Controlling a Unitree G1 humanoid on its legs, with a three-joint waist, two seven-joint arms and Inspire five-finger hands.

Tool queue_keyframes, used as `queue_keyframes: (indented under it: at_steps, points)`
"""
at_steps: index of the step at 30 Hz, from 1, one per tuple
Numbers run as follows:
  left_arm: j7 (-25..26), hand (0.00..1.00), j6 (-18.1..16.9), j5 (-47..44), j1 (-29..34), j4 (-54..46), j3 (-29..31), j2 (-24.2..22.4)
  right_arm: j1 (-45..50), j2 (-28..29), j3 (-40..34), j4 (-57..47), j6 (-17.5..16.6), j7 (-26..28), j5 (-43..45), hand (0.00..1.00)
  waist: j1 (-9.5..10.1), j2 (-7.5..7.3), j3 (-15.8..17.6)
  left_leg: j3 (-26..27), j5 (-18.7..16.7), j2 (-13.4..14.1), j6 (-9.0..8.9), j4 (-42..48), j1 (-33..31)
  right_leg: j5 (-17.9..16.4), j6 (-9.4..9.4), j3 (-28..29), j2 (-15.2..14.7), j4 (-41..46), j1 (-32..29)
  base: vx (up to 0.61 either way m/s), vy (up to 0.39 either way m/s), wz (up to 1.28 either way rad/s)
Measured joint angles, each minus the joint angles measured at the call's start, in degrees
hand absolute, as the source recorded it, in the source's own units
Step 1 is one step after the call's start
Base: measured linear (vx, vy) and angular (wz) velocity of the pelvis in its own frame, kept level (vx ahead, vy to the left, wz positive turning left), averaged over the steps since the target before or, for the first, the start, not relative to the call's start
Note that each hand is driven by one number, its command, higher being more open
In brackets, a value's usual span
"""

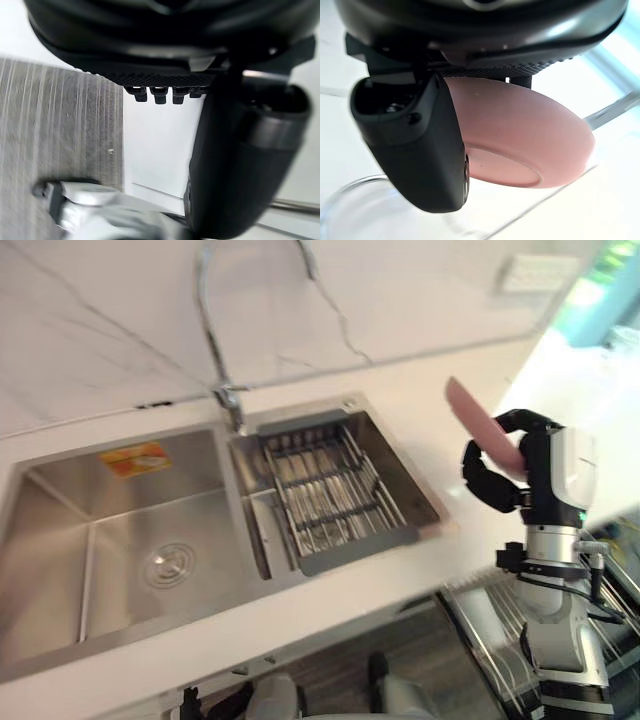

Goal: Walk over to the sink, pick up the cup, carry it to the dishwasher, place the cup inside the dishwasher, then close the dishwasher door

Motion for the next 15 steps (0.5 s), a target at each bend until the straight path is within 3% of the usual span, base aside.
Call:
queue_keyframes:
  at_steps: [1, 4, 6, 7, 8, 9, 10, 11, 13, 15]
  points:
    - [0.21, 1.0, 0.01, -0.01, 0.59, 1.29, 0.13, 0.44, -1.49, -1.07, 0.02, 0.57, -1.97, -0.36, -0.21, 0.0, 0.21, -0.02, -0.05, 4.12, -0.17, 1.63, 0.48, -0.73, 0.8, -1.73, -1.59, -5.68, -2.33, 4.97, 0.08, -0.13, 0.091, -1.48]
    - [-0.88, 1.0, 1.35, 0.0, 1.3, 1.55, 0.89, 1.56, -3.04, -4.0, 0.02, 1.78, -3.47, -1.27, -1.84, 0.0, 0.54, -0.35, -0.26, 8.8, 0.13, 4.44, 0.01, -0.89, 1.28, -4.05, -3.25, -10.03, -6.78, 12.44, 3.04, -0.08, 0.004, -1.14]
    - [-1.8, 1.0, 2.63, 0.04, 1.13, 1.24, 2.14, 2.42, -3.23, -5.51, 0.02, 2.72, -3.07, -1.32, -2.48, 0.0, 0.66, -0.92, -0.62, 10.02, 0.28, 6.2, -0.62, -0.22, 0.61, -3.73, -3.96, -10.16, -9.79, 15.38, 5.31, -0.03, -0.116, -0.63]
    - [-2.39, 1.0, 3.33, 0.44, 1.08, 0.65, 2.64, 3.3, -3.71, -6.04, 0.02, 3.64, -2.55, -1.3, -2.74, 0.0, 0.74, -1.75, -1.08, 10.32, 0.1, 7.53, -1.4, 1.33, -0.56, -0.56, -6.64, -10.0, -11.31, 14.63, 6.54, -0.02, -0.18, -0.4]
    - [-2.82, 1.0, 4.48, 1.13, -0.05, 0.72, 4.15, 3.89, -4.26, -7.12, -0.16, 4.71, -1.29, -1.15, -2.79, 0.0, 0.85, -1.81, -1.26, 8.21, 0.57, 8.42, -2.92, 3.14, -2.1, -0.72, -6.54, -10.58, -9.82, 13.51, 6.56, -0.03, -0.178, -0.35]
    - [-3.26, 1.0, 4.77, 1.96, -0.64, 0.59, 4.7, 3.78, -4.29, -7.7, -0.31, 5.09, -0.46, -0.84, -2.81, 0.0, 1.18, -1.75, -1.31, 6.23, 0.97, 8.59, -3.04, 3.12, -2.35, -0.75, -6.5, -10.93, -9.2, 13.3, 6.64, -0.05, -0.189, -0.37]
    - [-3.41, 1.0, 6.04, 2.56, -1.19, 0.45, 5.83, 3.53, -4.32, -8.17, -0.37, 5.5, 0.71, -0.21, -2.79, 0.0, 1.57, -1.89, -1.58, 4.33, 1.4, 9.77, -3.39, 2.74, -2.3, -1.29, -5.72, -11.36, -7.99, 11.99, 7.24, -0.04, -0.17, -0.39]
    - [-3.46, 1.0, 6.6, 2.71, -1.28, 0.2, 6.66, 3.98, -4.36, -8.11, -0.41, 5.39, 1.04, 0.39, -2.75, 0.0, 1.44, -2.89, -2.2, 4.79, 1.71, 10.51, -3.97, 2.39, -2.21, -2.46, -3.66, -12.13, -7.2, 10.11, 7.89, -0.03, -0.173, -0.4]
    - [-3.54, 1.0, 8.41, 2.73, -1.7, -0.19, 8.8, 5.21, -4.85, -8.0, -0.4, 5.31, 0.62, 2.52, -2.57, 0.0, 1.55, -4.93, -3.45, 6.46, 2.32, 11.39, -5.06, 1.95, -2.16, -4.74, -0.18, -13.01, -6.03, 5.41, 9.01, 0.0, -0.195, -0.49]
    - [-3.75, 1.0, 10.44, 2.63, -2.46, -0.21, 12.17, 5.35, -4.94, -6.19, -0.94, 3.67, -0.25, 5.53, -1.77, 0.0, 1.43, -5.75, -3.95, 7.32, 3.1, 13.25, -6.44, 2.23, -2.18, -6.08, 2.85, -13.07, -3.29, 0.3, 10.5, 0.0, -0.282, -0.59]
